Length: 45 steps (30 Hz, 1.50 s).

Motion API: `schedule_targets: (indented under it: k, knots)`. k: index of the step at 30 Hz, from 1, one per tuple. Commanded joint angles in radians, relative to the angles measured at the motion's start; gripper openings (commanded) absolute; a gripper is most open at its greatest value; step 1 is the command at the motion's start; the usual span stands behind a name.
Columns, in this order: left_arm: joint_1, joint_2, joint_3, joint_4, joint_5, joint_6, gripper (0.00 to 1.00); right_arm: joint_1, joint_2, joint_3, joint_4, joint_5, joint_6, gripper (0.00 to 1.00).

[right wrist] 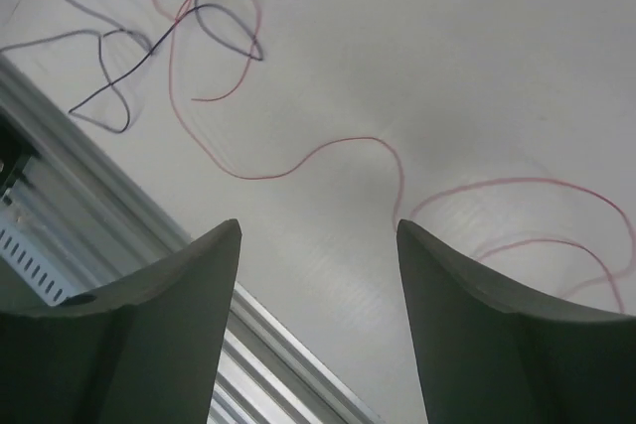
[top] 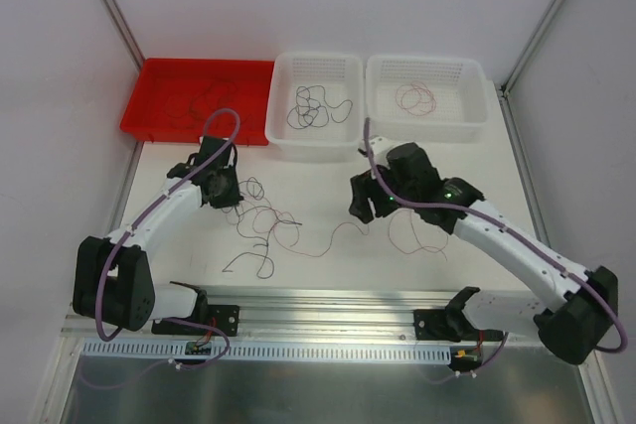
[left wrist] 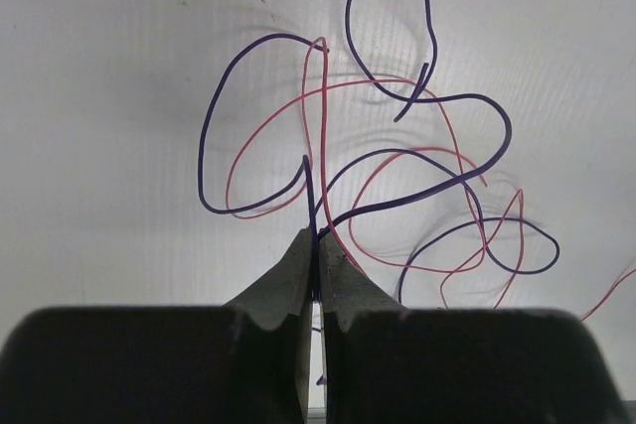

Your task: Untangle the cables

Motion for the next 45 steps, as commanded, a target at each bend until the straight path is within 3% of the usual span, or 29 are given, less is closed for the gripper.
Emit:
schedule_targets:
  k: [1, 6, 13, 25, 27, 28, 30, 33, 40, 45]
  knots:
    - [-0.003, -0.035, 0.042, -0.052, 0.018, 0.085, 0.01, 0.102, 0.108, -0.029, 0.164, -0.151, -0.015, 0.68]
    - [-0.003, -0.041, 0.022, -0.044, -0.002, 0.082, 0.01, 0.234, 0.357, 0.039, 0.237, -0.147, -0.043, 0.64]
    - [-0.003, -0.035, 0.007, -0.031, -0.036, 0.101, 0.0, 0.301, 0.608, 0.127, 0.256, -0.176, -0.052, 0.56]
    - [-0.003, -0.036, 0.004, -0.023, -0.027, 0.095, 0.0, 0.357, 0.753, 0.162, 0.279, -0.262, -0.044, 0.48]
    - [-0.003, -0.036, -0.001, -0.023, -0.029, 0.095, 0.0, 0.357, 0.77, 0.169, 0.276, -0.268, -0.043, 0.43]
    - [-0.003, -0.035, 0.001, -0.024, -0.033, 0.095, 0.0, 0.357, 0.77, 0.166, 0.274, -0.268, -0.041, 0.34]
    - [-0.003, -0.032, -0.001, -0.024, -0.036, 0.095, 0.0, 0.357, 0.742, 0.156, 0.274, -0.256, -0.044, 0.14]
    - [-0.003, -0.024, -0.001, -0.024, -0.042, 0.096, 0.0, 0.358, 0.646, 0.152, 0.238, -0.225, -0.061, 0.01]
    - [-0.003, -0.033, -0.006, -0.024, -0.093, 0.104, 0.0, 0.311, 0.262, 0.185, 0.024, -0.104, -0.127, 0.01]
    - [-0.001, -0.033, -0.007, -0.027, -0.142, 0.116, 0.0, 0.151, 0.0, 0.233, -0.057, -0.093, -0.139, 0.01]
